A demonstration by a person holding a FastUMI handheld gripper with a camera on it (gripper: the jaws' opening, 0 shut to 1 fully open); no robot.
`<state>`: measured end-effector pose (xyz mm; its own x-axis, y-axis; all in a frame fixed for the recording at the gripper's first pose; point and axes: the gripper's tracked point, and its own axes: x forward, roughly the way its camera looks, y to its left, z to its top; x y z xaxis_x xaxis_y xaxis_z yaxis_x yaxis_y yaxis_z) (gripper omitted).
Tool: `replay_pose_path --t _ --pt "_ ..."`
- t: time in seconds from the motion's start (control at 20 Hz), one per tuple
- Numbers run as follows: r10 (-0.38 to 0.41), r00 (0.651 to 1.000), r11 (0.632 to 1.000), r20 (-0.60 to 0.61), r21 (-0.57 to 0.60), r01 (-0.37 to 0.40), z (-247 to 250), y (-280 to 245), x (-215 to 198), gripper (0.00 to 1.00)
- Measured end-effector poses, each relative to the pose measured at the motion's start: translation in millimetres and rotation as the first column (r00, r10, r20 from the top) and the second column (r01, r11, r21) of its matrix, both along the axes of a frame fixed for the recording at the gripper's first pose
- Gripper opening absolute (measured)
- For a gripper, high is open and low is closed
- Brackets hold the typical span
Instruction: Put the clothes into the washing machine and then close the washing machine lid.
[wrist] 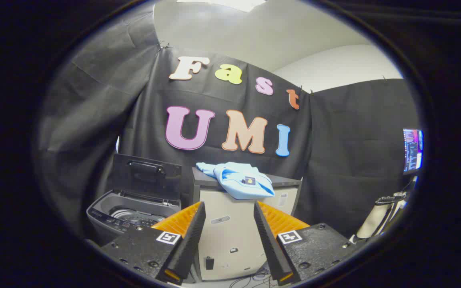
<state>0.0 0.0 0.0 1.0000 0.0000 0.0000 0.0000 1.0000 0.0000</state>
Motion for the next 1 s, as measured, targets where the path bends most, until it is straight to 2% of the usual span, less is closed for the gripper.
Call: replay_pose_path --t 0.3,0.6,1.0 --pt "-0.004 1.0 0.999 -0.006 0.05 0.004 -8.8 2.5 4.7 0.74" --pt "-0.021 1.0 0.999 -0.008 0.032 0.022 -4.3 0.7 9.4 0.74" --pt "-0.052 0.999 0.996 -0.002 0.068 0.052 -5.8 -9.2 5.1 0.74"
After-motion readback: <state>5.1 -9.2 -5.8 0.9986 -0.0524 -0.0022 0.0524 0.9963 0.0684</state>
